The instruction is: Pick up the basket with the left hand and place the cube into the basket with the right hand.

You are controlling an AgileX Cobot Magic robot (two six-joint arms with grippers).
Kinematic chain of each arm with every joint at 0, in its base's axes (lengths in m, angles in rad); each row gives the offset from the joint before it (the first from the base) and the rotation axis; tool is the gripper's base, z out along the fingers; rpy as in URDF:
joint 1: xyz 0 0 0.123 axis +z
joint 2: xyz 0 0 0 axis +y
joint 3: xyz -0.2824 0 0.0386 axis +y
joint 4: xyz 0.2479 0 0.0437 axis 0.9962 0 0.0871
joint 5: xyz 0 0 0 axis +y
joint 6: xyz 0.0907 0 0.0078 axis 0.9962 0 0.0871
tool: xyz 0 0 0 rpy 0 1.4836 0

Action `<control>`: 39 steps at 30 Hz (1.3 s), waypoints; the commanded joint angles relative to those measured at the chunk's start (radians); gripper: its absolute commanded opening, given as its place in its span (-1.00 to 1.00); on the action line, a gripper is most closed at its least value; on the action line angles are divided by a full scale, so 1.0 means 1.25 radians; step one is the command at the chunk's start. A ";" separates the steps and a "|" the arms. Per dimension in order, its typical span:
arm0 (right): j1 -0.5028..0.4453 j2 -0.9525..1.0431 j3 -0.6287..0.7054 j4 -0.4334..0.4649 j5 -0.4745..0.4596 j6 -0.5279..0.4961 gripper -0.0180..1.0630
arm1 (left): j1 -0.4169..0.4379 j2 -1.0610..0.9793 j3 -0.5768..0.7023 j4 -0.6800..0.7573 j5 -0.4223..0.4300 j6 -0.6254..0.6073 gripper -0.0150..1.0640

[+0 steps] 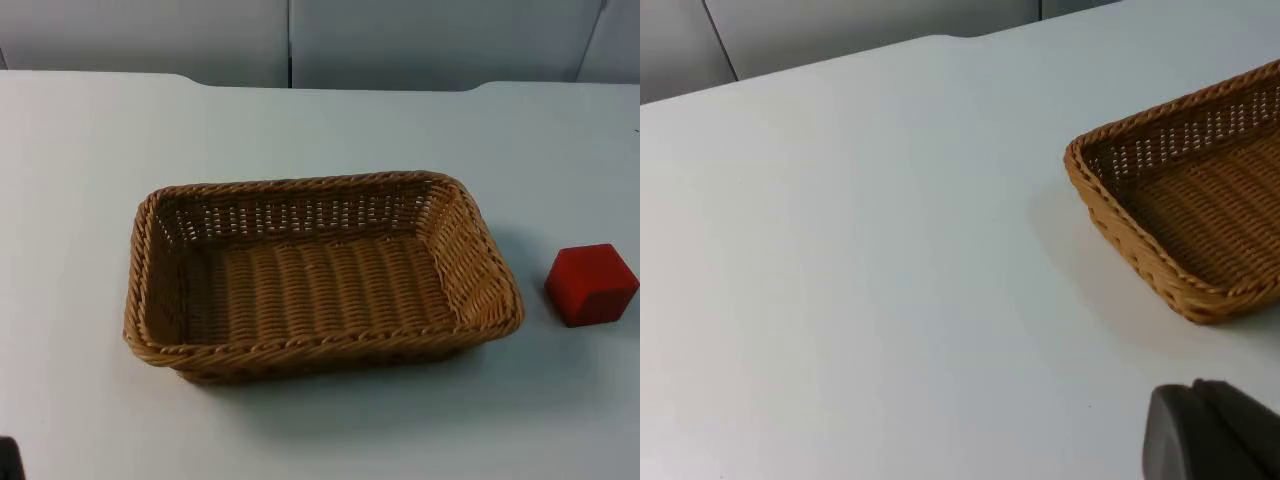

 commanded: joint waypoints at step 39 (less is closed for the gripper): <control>0.003 -0.002 0.006 0.003 -0.006 -0.005 -0.97 | -0.015 0.943 -0.272 -0.471 -0.224 0.256 -0.98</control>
